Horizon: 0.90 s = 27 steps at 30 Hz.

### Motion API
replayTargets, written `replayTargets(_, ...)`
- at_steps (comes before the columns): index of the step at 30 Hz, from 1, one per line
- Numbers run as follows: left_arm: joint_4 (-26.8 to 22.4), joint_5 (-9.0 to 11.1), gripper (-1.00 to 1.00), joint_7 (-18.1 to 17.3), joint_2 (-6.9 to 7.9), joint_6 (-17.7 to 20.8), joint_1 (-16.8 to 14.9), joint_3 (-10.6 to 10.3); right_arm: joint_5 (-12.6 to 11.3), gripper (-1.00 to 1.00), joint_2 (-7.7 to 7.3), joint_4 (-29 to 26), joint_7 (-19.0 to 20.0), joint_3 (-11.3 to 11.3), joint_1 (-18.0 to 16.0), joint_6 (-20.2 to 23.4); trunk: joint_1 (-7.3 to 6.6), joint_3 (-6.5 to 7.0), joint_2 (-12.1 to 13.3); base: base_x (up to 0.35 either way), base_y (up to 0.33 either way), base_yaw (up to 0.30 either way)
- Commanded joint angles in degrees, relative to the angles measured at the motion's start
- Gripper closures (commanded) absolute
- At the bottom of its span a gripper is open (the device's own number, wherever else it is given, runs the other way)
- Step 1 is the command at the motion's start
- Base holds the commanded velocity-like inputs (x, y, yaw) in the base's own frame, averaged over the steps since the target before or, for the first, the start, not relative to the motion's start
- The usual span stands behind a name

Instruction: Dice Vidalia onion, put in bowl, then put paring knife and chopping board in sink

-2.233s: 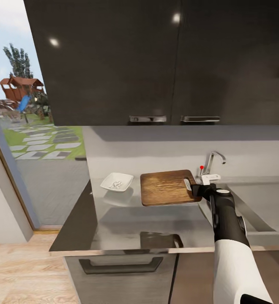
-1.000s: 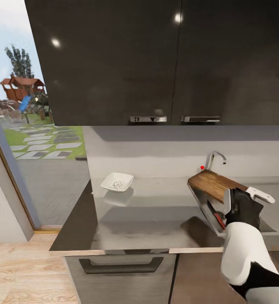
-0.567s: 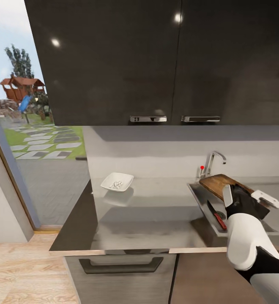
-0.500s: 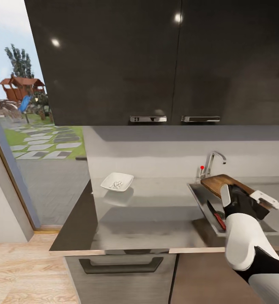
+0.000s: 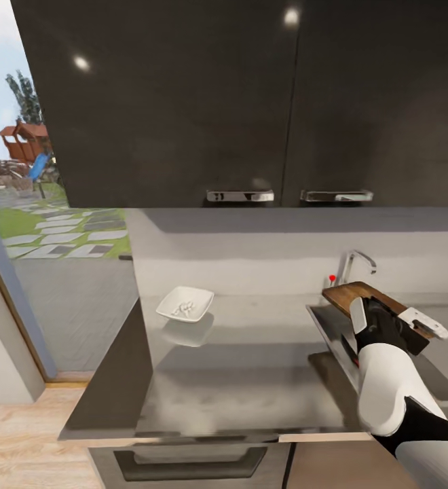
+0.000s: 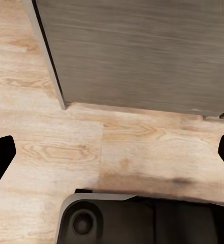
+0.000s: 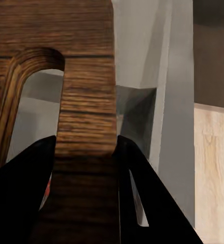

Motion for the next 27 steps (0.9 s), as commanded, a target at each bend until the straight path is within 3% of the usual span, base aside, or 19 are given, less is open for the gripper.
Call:
replayTargets(1,-0.05,0.41,-1.00,-0.23,-0.03,-0.04,0.03,0.07,0.56,1.00,-0.01,-0.04,-0.01,-0.29,-0.04,0.53,0.04,0.00,-0.04,0.110,0.000,0.000)
replayTargets(3,-0.05,0.41,-1.00,-0.23,-0.03,-0.04,0.03,0.07,0.63,1.00,-0.21,-0.12,-0.11,-1.25,-0.04,0.57,0.04,0.00,-0.04,0.057,0.000,0.000)
replayTargets(4,-0.05,0.41,-1.00,-0.23,-0.03,-0.04,0.03,0.07,0.71,1.00,-0.26,-0.25,-0.61,-4.92,-0.04,0.58,0.04,0.00,-0.04,0.015,0.000,0.000)
replayTargets(5,-0.05,0.41,-1.00,-0.23,-0.03,-0.04,0.03,0.07,0.73,1.00,-0.25,-0.27,-0.84,-6.55,-0.04,0.55,0.04,0.00,-0.04,0.009,0.000,0.000)
replayTargets(8,-0.05,0.41,-1.00,-0.23,-0.03,-0.04,0.03,0.07,0.88,1.00,-0.23,-0.05,-1.09,-9.14,-0.04,0.48,0.04,0.00,-0.04,0.004,0.000,0.000)
replayTargets(23,-0.05,0.41,-1.00,-0.23,-0.03,-0.07,0.03,0.07,0.94,1.00,-0.21,2.05,-1.02,-10.17,0.25,0.05,0.04,0.00,-0.04,0.000,0.000,0.000)
replayTargets(27,-0.08,0.40,-1.00,-0.23,-0.03,-0.10,0.03,0.07,0.94,1.00,-0.34,5.95,-0.83,-10.27,0.31,-4.39,0.04,0.00,-0.04,0.000,0.000,0.000)
